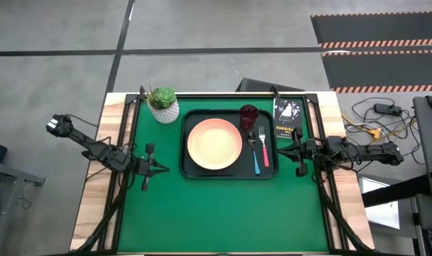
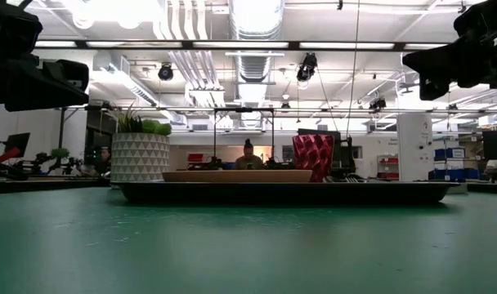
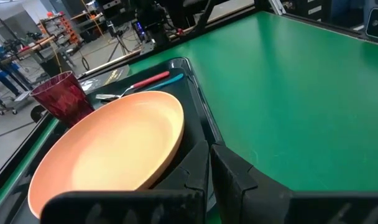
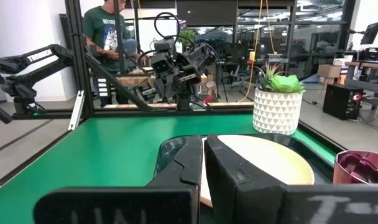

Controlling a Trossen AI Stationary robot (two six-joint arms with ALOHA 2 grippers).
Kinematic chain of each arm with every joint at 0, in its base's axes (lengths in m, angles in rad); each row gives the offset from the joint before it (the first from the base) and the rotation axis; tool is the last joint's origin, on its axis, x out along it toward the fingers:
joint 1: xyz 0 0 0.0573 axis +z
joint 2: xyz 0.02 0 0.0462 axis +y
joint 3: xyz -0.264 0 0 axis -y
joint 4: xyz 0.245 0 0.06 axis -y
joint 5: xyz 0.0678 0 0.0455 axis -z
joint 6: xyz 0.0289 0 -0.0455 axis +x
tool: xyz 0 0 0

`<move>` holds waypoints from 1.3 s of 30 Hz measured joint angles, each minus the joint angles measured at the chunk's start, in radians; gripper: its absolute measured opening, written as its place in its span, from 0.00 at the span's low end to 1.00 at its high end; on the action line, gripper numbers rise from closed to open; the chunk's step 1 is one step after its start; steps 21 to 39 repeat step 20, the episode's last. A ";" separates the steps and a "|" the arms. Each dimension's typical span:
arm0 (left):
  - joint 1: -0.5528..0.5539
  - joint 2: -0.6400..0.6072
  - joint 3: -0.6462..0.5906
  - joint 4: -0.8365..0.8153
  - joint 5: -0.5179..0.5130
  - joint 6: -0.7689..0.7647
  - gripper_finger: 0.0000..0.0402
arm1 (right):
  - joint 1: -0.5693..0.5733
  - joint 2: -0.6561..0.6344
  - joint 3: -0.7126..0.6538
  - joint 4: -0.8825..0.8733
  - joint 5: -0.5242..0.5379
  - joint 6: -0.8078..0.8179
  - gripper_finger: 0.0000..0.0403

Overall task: Pick and place plate/cup/fork/spoon on tray
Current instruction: Return to Home Position

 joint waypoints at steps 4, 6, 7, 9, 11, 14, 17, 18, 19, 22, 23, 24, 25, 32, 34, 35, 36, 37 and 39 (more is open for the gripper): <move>0.000 0.004 0.000 0.000 0.000 0.000 0.00 | 0.000 0.000 0.000 0.000 0.000 0.000 0.02; 0.000 0.004 0.000 0.000 0.000 0.000 0.00 | 0.000 0.000 0.000 0.000 0.000 0.000 0.02; 0.000 0.003 0.000 0.000 0.000 0.000 0.00 | 0.000 0.000 0.000 0.000 0.000 0.000 0.02; 0.000 0.004 0.000 0.000 0.000 0.000 0.00 | 0.000 0.000 0.000 0.000 0.000 0.000 0.02; 0.000 0.007 0.000 0.000 0.000 0.000 0.00 | 0.000 0.000 0.000 0.000 0.000 0.000 0.02; 0.000 0.012 0.000 0.000 0.000 0.000 0.00 | 0.000 0.000 0.000 0.000 0.000 0.000 0.02; 0.000 0.016 0.000 0.000 0.000 0.000 0.00 | 0.000 0.000 0.000 0.000 0.000 0.000 0.02; 0.000 0.018 0.000 0.000 0.000 0.000 0.00 | 0.000 0.000 0.000 0.000 0.000 0.000 0.02; 0.000 0.019 0.000 0.000 0.000 0.000 0.00 | 0.000 0.000 0.000 0.000 0.000 0.000 0.02; 0.000 0.019 0.000 0.000 0.000 0.000 0.00 | 0.000 0.000 0.000 0.000 0.000 0.000 0.02; 0.000 0.019 0.000 0.000 0.000 0.000 0.00 | 0.000 0.000 0.000 0.000 0.000 0.000 0.02; 0.000 0.019 0.000 0.000 0.000 0.000 0.00 | 0.000 0.000 0.000 0.000 0.000 0.000 0.02; 0.000 0.019 0.000 0.000 0.000 0.000 0.00 | 0.000 0.000 0.000 0.000 0.000 0.000 0.02; 0.000 0.019 0.000 0.000 0.000 0.000 0.00 | 0.000 0.000 0.000 0.000 0.000 0.000 0.02; 0.000 0.019 0.000 0.000 0.000 0.000 0.00 | 0.000 0.000 0.000 0.000 0.000 0.000 0.02; 0.000 0.019 0.000 0.000 0.000 0.000 0.00 | 0.000 0.000 0.000 0.000 0.000 0.000 0.02; 0.000 0.019 0.000 0.000 0.000 0.000 0.00 | 0.000 0.000 0.000 0.000 0.000 0.000 0.02; 0.000 0.019 0.000 0.000 0.000 0.000 0.00 | 0.000 0.000 0.000 0.000 0.000 0.000 0.02; 0.000 0.019 0.000 0.000 0.000 0.000 0.00 | 0.000 0.000 0.000 0.000 0.000 0.000 0.02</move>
